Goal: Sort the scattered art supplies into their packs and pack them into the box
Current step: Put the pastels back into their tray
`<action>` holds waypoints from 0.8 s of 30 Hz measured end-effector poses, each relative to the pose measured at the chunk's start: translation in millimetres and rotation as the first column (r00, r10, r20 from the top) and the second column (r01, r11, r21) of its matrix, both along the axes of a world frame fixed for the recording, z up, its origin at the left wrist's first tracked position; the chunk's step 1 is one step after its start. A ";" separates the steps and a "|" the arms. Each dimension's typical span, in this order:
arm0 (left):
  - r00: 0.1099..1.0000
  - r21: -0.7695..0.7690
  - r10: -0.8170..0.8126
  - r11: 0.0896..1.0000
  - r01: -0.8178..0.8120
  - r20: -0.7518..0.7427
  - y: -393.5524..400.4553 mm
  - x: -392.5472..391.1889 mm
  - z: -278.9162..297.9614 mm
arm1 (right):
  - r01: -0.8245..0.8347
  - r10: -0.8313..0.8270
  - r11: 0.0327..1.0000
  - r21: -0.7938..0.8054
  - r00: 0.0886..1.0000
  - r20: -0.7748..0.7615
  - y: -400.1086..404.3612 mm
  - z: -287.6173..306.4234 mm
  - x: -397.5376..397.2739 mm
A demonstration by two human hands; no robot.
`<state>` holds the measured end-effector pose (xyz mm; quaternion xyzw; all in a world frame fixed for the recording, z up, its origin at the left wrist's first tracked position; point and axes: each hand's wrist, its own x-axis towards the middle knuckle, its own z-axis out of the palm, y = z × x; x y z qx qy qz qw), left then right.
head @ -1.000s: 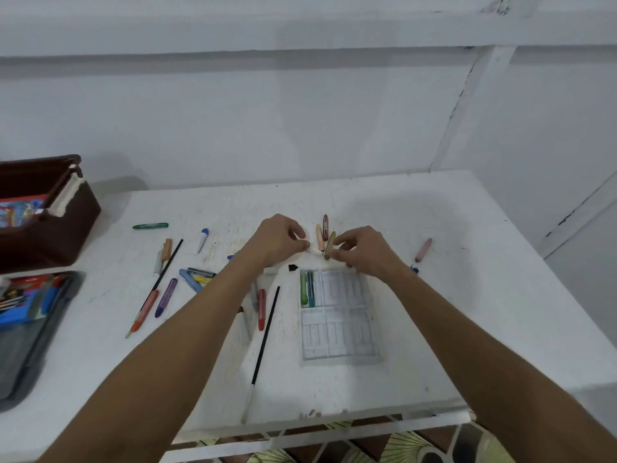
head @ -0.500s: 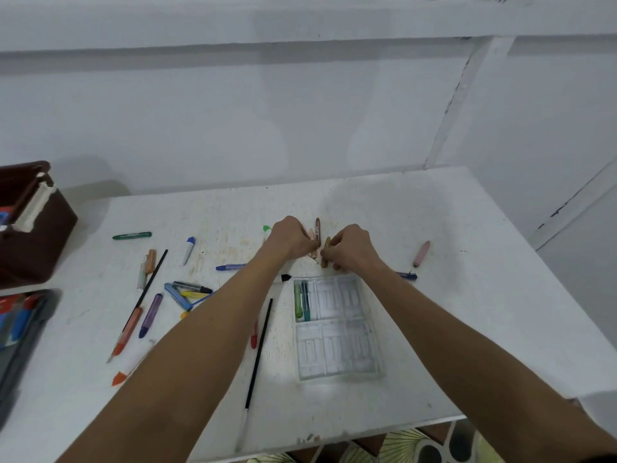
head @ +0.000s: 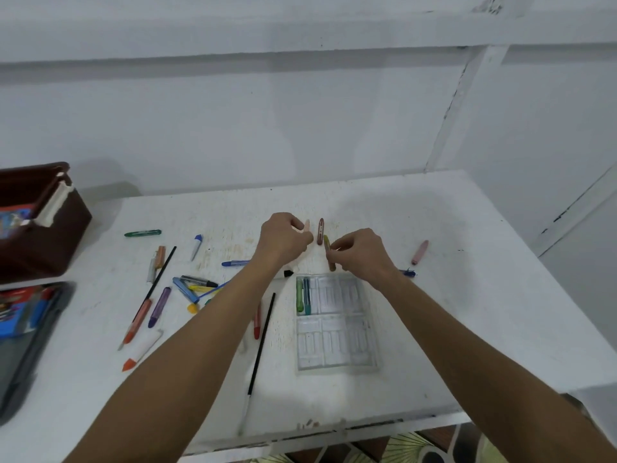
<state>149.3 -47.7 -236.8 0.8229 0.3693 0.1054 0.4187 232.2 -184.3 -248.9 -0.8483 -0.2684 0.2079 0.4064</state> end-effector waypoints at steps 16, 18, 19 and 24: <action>0.977 0.005 -0.194 0.981 0.195 -0.088 -43.0 -58.9 -19.3 | -0.149 0.153 0.987 -0.056 0.985 0.075 -27.3 -24.8 -40.4; 0.973 0.038 -0.210 0.976 0.215 -0.097 -42.1 -60.3 -20.4 | -0.191 0.197 0.978 -0.078 0.977 0.079 -29.6 -22.8 -40.6; 0.969 0.051 -0.222 0.972 0.228 -0.110 -41.9 -61.1 -21.1 | -0.215 0.223 0.972 -0.093 0.971 0.086 -30.6 -21.5 -40.6; 0.944 0.158 -0.284 0.937 0.311 -0.169 -42.2 -61.4 -20.9 | -0.257 0.271 0.959 -0.120 0.954 0.125 -33.2 -17.8 -40.8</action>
